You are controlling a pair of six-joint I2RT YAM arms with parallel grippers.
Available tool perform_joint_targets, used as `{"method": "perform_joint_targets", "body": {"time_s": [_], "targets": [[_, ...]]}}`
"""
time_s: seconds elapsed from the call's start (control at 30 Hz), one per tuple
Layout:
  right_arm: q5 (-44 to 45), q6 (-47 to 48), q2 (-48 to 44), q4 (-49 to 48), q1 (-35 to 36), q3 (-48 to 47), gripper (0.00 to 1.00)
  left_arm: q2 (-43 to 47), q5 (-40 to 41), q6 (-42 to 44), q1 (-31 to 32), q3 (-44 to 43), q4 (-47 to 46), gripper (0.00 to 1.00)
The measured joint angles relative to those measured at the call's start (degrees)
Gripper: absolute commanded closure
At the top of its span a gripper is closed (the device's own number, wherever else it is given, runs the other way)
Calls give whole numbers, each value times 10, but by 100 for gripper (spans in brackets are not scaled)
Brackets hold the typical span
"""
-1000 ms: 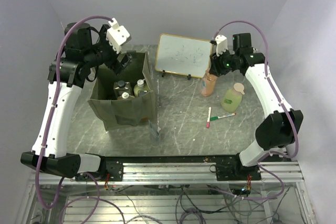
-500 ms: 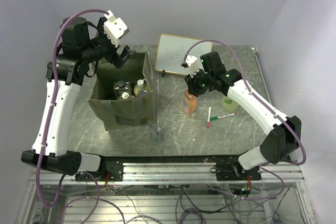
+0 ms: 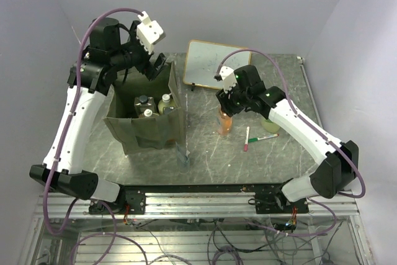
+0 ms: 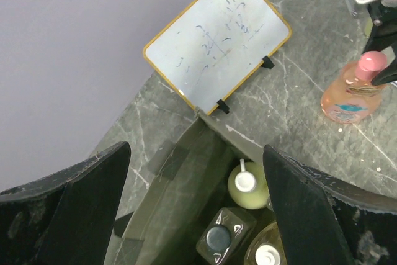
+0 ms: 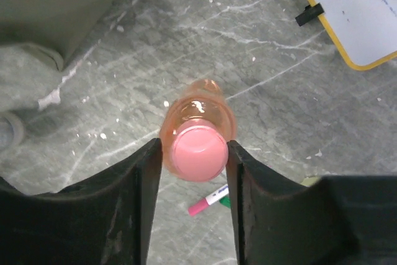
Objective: Place the personal care products into the canvas bag
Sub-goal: Move the care product at the center of the board.
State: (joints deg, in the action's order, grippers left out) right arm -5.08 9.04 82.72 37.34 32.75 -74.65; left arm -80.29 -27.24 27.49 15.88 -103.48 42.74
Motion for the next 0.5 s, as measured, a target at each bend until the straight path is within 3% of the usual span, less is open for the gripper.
{"method": "perform_joint_targets", "body": {"time_s": [0.13,0.27,0.5], "targets": [[4,-3,-12,-9,0,0,36,-16,7,-1,29,-9,-2,1],[-2,-7,-35,-11,-15,-10,33,-34,13,-10,62,-19,-11,1],[-35,-16,-69,-18,-126,-31,28,-76,26,-23,122,-38,-28,2]]}}
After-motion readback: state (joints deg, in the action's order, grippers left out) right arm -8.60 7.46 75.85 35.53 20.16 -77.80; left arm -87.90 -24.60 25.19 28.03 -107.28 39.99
